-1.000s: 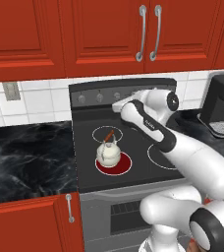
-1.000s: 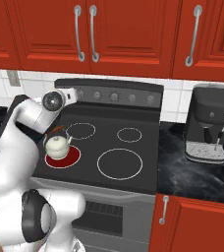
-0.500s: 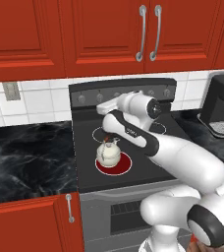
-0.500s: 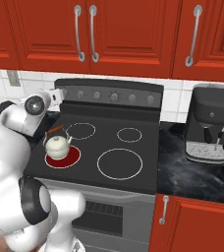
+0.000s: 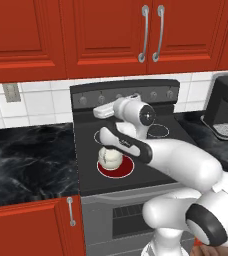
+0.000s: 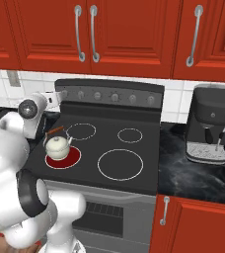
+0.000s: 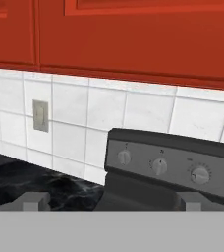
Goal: Lower the heat of the kettle.
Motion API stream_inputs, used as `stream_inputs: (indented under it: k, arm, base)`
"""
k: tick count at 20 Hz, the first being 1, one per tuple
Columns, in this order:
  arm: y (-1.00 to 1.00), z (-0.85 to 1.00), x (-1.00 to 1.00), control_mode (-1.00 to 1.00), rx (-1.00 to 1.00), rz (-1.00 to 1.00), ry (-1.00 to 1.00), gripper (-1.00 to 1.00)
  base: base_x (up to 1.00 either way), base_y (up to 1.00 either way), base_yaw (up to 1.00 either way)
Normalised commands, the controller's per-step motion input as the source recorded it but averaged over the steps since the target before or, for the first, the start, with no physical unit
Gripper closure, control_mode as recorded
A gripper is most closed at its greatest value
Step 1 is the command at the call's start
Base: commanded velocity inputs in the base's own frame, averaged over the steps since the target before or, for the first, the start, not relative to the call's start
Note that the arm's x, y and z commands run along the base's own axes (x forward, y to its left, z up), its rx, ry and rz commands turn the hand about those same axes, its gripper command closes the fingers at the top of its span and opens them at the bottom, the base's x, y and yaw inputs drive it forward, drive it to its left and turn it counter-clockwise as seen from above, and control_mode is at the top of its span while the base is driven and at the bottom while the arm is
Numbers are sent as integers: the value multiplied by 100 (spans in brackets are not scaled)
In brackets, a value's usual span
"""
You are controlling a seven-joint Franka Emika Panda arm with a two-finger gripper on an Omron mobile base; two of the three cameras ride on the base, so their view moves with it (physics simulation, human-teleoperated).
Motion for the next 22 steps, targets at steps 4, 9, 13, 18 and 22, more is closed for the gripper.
stream_inputs:
  k: [4,9,13,18,22]
  arm:
    - [1,6,0,-100,0,-6,13,-100]
    - [0,13,0,-100,0,-6,23,-100]
    - [0,12,0,-100,0,-2,23,-100]
    - [0,3,4,-100,0,0,12,-100]
    - [1,0,17,-100,0,-1,0,-100]
  base:
    - [0,0,0]
    - [0,0,0]
    - [0,0,0]
    - [0,0,0]
    - [0,0,0]
